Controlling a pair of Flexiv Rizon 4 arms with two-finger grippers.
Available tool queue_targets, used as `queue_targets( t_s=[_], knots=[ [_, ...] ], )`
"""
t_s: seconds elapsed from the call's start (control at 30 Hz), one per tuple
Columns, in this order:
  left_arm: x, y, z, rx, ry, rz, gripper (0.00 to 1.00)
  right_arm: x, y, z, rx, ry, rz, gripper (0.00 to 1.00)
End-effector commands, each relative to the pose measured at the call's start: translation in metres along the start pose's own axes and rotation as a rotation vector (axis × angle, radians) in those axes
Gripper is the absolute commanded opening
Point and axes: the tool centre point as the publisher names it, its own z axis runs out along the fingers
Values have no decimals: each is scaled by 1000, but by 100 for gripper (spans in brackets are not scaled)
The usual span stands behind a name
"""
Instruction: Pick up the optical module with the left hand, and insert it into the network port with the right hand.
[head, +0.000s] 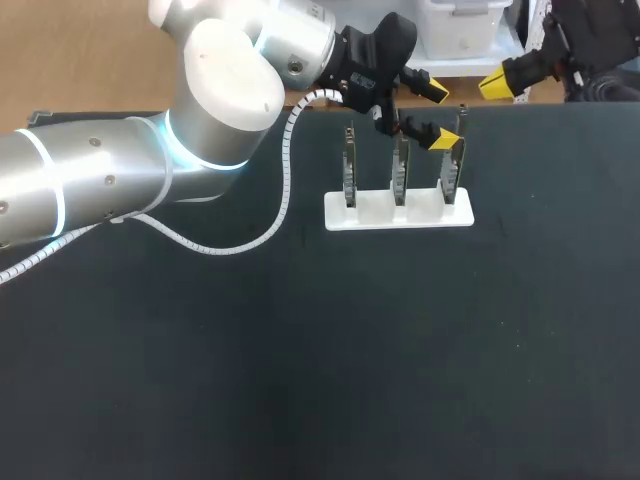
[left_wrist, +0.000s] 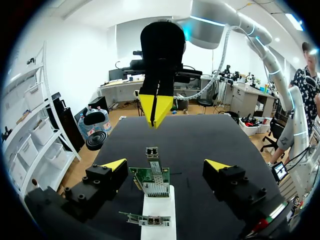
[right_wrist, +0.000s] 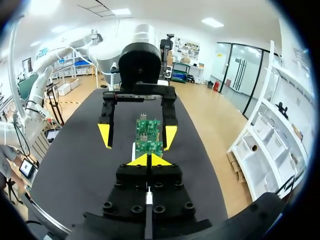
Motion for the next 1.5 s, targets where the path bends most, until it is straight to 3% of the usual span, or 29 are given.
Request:
queue_targets(
  t_s=[0.03, 0.47, 1.5],
  knots=[
    [1, 0, 0, -2, -1, 1, 100, -4, -1, 6, -7, -5, -12, 0],
    [1, 0, 0, -2, -1, 1, 100, -7, -8, 21, -69, -10, -33, 0],
    [1, 0, 0, -2, -1, 1, 100, 0, 5, 31, -91, -7, 8, 0]
  ],
)
